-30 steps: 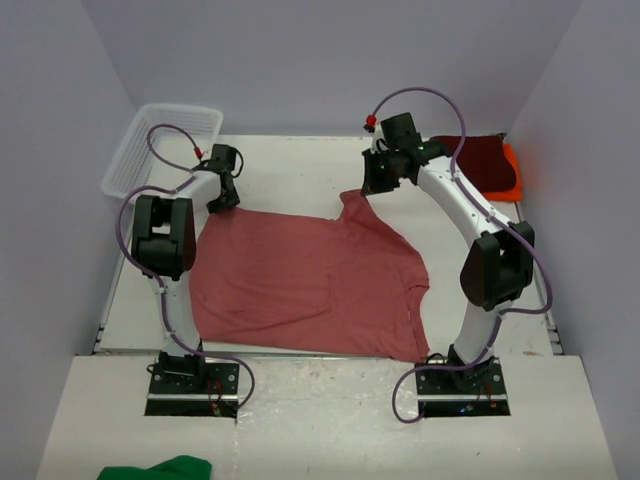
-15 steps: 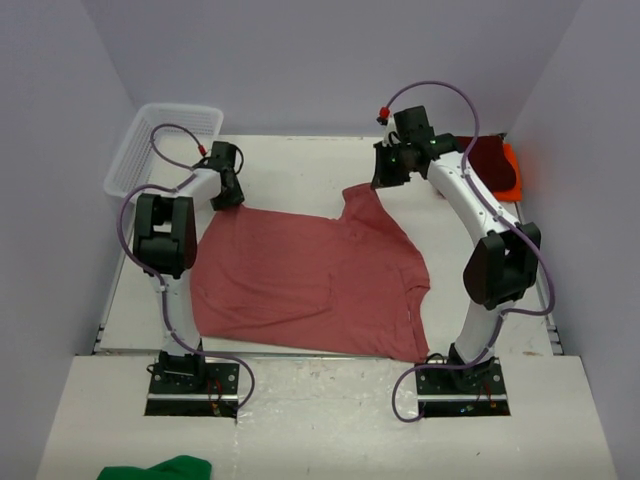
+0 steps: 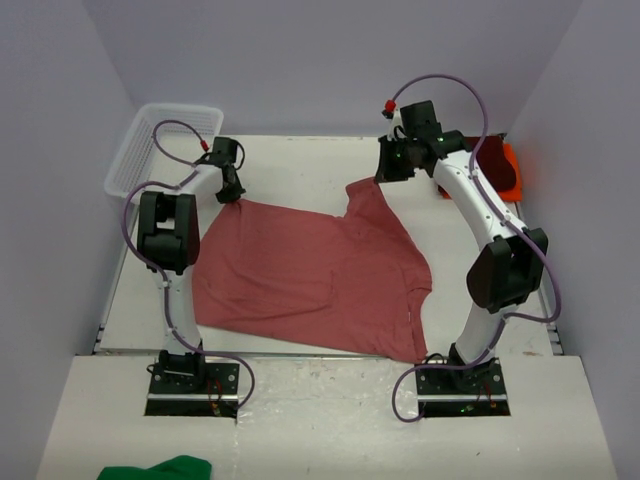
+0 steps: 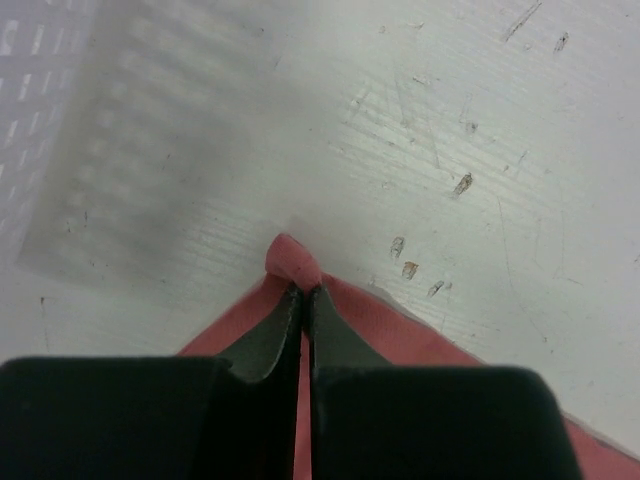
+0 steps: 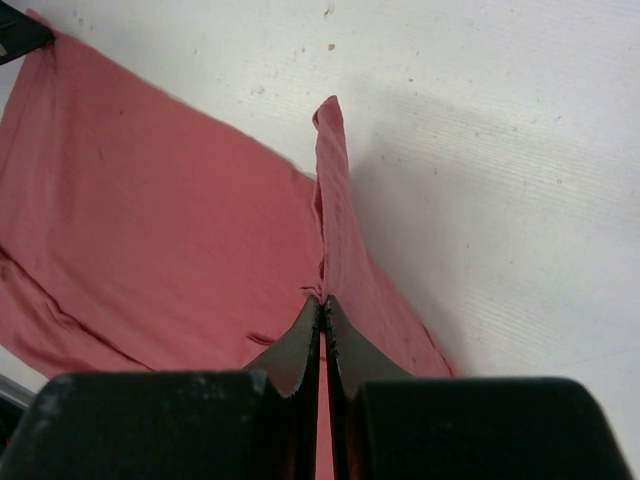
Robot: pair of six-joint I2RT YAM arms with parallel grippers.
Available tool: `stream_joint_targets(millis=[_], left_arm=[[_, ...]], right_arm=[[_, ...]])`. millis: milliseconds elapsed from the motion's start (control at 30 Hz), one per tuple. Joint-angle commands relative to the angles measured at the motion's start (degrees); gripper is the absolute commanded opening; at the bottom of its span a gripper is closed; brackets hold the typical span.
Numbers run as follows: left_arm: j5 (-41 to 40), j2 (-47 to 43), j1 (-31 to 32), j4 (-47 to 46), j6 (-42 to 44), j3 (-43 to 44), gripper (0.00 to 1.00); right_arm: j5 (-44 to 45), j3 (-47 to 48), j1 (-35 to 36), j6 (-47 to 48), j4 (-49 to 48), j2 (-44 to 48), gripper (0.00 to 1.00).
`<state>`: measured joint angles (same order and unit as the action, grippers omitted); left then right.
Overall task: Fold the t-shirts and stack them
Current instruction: Grap the side of the flattened tshirt furthest away from the robot with both arms, then fold the other side of the tshirt into a rectangle
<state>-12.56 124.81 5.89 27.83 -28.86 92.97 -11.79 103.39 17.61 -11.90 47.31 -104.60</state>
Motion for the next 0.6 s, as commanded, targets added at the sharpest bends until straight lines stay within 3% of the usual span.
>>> stream_joint_targets(millis=[0,567], left_arm=[[2.10,3.51,0.17,3.45,-0.23,-1.03,0.00],[-7.47,-6.34,0.26,8.90,-4.98,-3.41,0.00]], right_arm=[[-0.96,2.51,-0.03,0.91,0.50,1.51,0.00],[2.38,19.81,-6.00,1.70,3.14,-13.61,0.00]])
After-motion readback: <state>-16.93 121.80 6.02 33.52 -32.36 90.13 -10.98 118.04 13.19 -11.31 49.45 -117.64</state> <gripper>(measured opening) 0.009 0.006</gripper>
